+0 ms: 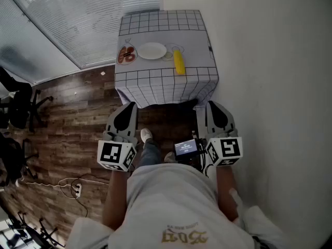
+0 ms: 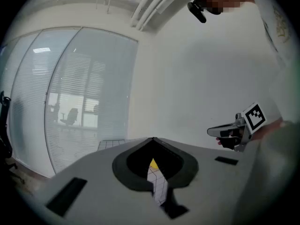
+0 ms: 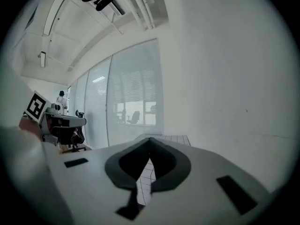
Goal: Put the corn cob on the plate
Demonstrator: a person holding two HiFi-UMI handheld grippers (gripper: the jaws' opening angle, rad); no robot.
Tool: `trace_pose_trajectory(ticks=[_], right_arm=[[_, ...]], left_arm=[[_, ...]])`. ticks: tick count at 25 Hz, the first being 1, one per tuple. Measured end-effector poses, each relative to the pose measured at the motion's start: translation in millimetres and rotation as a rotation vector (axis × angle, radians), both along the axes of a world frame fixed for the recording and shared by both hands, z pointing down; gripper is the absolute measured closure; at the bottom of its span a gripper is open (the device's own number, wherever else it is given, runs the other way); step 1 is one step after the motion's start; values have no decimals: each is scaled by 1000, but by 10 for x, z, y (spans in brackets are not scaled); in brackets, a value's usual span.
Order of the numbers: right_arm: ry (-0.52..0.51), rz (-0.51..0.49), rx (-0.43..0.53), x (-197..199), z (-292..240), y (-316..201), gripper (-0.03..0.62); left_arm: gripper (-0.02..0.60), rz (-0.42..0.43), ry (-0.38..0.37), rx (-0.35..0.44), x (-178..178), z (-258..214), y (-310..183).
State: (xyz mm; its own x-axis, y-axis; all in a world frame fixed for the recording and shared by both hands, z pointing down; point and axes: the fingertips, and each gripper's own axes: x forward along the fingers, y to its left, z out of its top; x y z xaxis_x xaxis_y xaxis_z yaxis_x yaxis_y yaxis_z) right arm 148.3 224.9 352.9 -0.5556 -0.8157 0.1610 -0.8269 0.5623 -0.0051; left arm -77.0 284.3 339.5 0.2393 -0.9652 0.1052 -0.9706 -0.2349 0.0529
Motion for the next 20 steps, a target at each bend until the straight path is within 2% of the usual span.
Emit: trace_pose_trajectory(ticks=[11,17,20], right_arm=[[4,-15,-1,-41,22,75,588],[-159,-71,6,-71,-141,112,588],[-143,-83,3,-85,-137,121,588]], left_arm=[[573,-5,-16,13,-11,-9,91],[573,-9,-23,21,-14,-51,113],[573,-16,-28,27,-20,-84,113]])
